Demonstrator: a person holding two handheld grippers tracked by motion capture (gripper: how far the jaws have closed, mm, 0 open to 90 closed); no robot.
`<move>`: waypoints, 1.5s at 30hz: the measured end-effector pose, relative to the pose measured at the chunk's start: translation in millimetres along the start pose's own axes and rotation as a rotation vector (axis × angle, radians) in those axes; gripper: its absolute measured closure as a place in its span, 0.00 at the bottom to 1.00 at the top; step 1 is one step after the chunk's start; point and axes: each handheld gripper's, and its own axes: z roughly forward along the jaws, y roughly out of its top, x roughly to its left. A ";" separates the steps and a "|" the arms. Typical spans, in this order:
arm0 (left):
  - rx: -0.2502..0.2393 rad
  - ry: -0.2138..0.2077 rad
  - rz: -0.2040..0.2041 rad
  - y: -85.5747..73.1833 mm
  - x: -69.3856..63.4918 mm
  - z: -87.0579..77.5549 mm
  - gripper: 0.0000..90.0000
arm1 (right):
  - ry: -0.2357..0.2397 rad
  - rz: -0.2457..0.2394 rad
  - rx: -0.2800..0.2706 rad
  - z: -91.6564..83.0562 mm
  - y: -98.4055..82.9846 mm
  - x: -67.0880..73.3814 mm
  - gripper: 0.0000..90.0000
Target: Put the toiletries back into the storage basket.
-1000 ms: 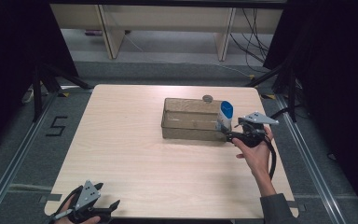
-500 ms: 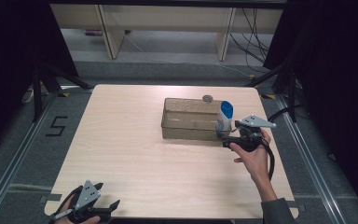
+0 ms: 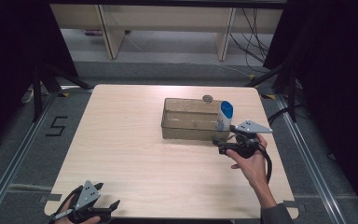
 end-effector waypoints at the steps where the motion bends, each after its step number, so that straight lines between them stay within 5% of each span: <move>1: 0.001 0.000 0.000 -0.1 -0.1 0.0 0.18 | -0.006 -0.029 0.000 -0.1 -0.2 0.4 0.17; 21: 0.001 -0.004 0.002 0.0 -0.3 -0.3 0.18 | 0.079 -0.055 0.006 -1.2 -9.4 24.7 0.18; 35: -0.005 -0.008 -0.007 -0.1 -0.9 0.1 0.18 | 0.092 -0.076 0.025 -2.6 -18.0 32.5 0.18; 38: -0.008 -0.007 -0.011 -0.2 -1.1 0.4 0.18 | 0.103 -0.051 0.037 -3.0 -19.7 35.6 0.18; 39: 0.001 0.001 0.001 0.0 0.0 -0.1 0.18 | 0.100 -0.086 0.039 -3.6 -20.1 34.6 0.18; 45: -0.014 -0.008 -0.017 -0.2 -1.5 0.9 0.18 | 0.113 -0.091 0.031 -4.1 -23.0 37.5 0.18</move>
